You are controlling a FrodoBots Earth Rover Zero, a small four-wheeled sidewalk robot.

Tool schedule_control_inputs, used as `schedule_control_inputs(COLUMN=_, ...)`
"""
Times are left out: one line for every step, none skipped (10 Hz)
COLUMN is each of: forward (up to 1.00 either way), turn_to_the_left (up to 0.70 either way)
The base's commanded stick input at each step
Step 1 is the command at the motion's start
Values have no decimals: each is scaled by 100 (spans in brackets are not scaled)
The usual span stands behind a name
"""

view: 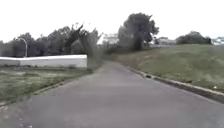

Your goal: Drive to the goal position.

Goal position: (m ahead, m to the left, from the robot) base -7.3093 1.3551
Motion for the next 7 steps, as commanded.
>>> schedule_control_inputs(forward=70, turn_to_the_left=0)
schedule_control_inputs(forward=70, turn_to_the_left=0)
schedule_control_inputs(forward=70, turn_to_the_left=0)
schedule_control_inputs(forward=70, turn_to_the_left=0)
schedule_control_inputs(forward=70, turn_to_the_left=0)
schedule_control_inputs(forward=70, turn_to_the_left=0)
schedule_control_inputs(forward=70, turn_to_the_left=0)
